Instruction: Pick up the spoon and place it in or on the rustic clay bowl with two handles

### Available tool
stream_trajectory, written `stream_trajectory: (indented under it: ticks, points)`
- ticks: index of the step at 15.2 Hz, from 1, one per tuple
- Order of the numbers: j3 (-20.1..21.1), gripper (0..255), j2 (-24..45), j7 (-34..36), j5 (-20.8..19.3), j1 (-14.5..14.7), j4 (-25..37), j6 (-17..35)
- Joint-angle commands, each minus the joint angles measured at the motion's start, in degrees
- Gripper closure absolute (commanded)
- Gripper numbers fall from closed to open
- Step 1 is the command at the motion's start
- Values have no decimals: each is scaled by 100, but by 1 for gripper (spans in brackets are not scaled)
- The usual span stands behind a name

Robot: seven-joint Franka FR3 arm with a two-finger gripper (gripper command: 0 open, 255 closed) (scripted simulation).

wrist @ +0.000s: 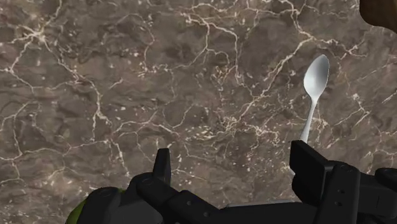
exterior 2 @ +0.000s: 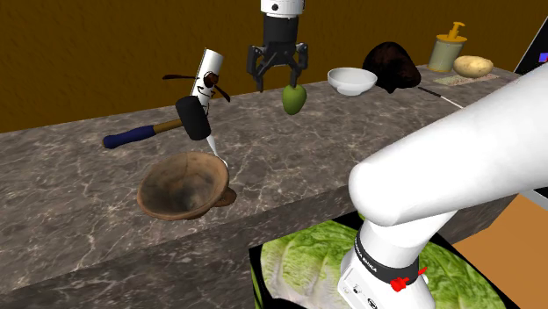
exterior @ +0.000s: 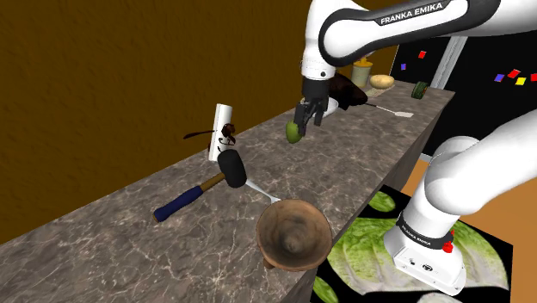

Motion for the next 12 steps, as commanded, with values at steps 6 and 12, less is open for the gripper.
stream_trajectory:
  ticks: [6,12]
  points:
    - [513,0,1139,657,453,253,184,725]
    - [904,0,2268,1203,701,456,598,1288]
